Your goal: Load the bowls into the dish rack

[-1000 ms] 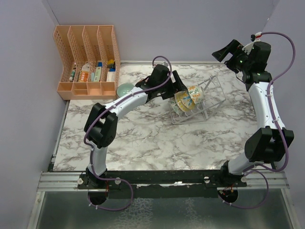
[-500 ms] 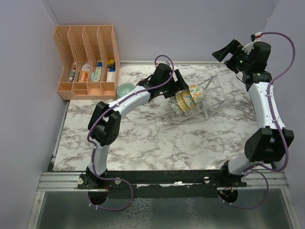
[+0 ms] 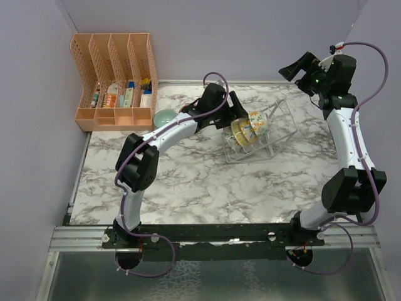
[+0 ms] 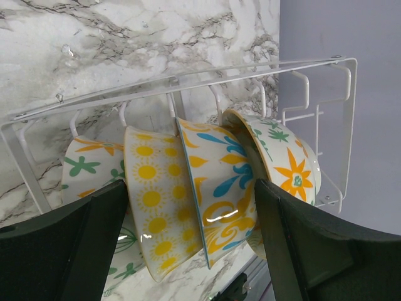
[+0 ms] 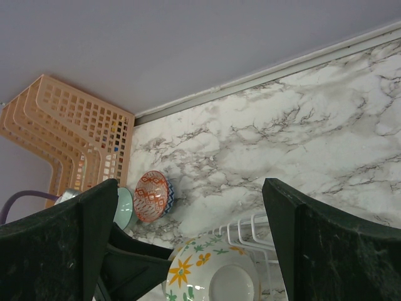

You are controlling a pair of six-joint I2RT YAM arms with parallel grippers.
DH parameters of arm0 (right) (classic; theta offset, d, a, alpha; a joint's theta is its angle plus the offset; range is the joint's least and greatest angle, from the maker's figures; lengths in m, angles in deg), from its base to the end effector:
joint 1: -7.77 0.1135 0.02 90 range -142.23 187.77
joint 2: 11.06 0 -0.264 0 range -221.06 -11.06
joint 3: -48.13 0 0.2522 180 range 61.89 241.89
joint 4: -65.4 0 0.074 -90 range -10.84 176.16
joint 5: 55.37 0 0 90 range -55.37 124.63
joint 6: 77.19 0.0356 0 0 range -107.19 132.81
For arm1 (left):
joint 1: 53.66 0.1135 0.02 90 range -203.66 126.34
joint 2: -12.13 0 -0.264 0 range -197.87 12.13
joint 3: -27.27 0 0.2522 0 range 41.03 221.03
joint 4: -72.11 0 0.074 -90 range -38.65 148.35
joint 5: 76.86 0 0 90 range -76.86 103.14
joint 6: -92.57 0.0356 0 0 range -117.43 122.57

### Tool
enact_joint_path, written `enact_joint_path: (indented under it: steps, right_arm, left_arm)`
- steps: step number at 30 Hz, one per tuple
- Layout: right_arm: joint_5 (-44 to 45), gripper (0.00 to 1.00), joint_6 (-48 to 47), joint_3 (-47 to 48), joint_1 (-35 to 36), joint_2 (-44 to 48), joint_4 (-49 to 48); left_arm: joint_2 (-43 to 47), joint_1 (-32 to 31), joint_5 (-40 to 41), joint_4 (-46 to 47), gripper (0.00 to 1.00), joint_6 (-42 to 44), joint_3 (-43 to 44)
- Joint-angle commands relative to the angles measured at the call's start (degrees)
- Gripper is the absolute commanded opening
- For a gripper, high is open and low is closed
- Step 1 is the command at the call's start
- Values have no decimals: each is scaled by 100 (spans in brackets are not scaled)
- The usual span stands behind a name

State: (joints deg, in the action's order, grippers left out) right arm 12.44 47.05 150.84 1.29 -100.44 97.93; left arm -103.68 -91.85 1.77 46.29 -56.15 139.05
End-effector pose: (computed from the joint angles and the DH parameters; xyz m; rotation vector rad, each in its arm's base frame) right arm 0.3628 -0.0277 0.4005 0.4177 1.8957 0.6938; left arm 0.3737 -0.3029 0.2792 -0.2824 2.3114 -1.1610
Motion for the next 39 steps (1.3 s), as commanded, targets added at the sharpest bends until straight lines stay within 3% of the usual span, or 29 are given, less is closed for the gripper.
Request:
enact_joint_path:
  steps: [1,17,19,20,31,35,39]
  right_arm:
    - [-131,98,-1,-9,-37,-40,-206]
    - [-242,98,19,-24,-37,7,-234]
    - [-270,98,21,46,-37,23,-218]
    - [-277,98,26,90,-37,34,-197]
    - [-644,97,241,384,-33,180,-216]
    - [-659,96,241,325,-29,230,-232]
    - [-687,96,294,228,-29,187,-304]
  left_arm:
    - [342,79,40,64,85,53,-60]
    - [727,394,87,166,85,183,-240]
    - [787,506,97,88,89,311,-255]
    - [848,594,129,38,98,404,-271]
    - [762,1290,858,-910,99,2237,-228]
    - [570,1294,1616,-1406,97,3099,-36]
    - [159,1252,1693,-1626,92,3971,313]
